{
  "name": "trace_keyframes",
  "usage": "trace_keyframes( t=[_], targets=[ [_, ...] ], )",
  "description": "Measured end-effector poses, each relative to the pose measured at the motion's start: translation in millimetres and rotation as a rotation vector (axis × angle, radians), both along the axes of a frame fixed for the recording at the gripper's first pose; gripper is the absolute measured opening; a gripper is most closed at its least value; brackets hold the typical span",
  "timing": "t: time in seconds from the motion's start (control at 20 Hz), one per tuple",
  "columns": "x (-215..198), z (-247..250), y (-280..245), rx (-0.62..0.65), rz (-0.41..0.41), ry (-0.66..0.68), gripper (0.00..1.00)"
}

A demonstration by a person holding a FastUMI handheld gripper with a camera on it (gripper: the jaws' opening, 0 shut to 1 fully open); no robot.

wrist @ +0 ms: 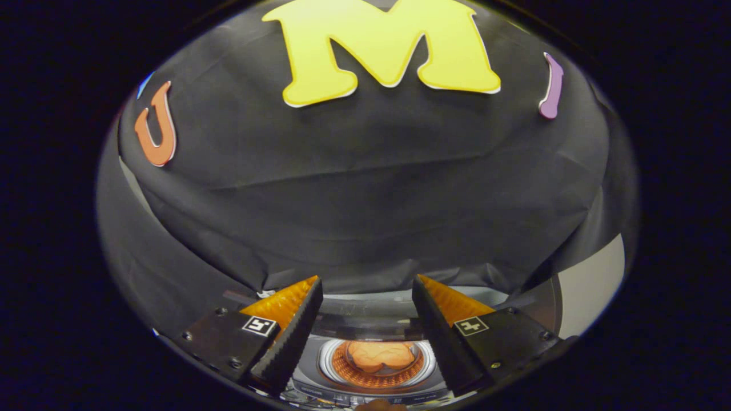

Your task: Put the clothes into the washing machine and then close the washing machine lid.

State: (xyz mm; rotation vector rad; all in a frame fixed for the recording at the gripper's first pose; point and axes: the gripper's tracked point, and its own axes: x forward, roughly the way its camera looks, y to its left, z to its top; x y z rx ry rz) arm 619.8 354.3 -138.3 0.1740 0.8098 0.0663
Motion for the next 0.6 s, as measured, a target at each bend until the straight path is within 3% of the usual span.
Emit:
trace_keyframes(
  t=[0.6],
  targets=[
    [20.1,-37.0,-2.1,-0.013,-0.022,0.046,0.98]
  ],
)
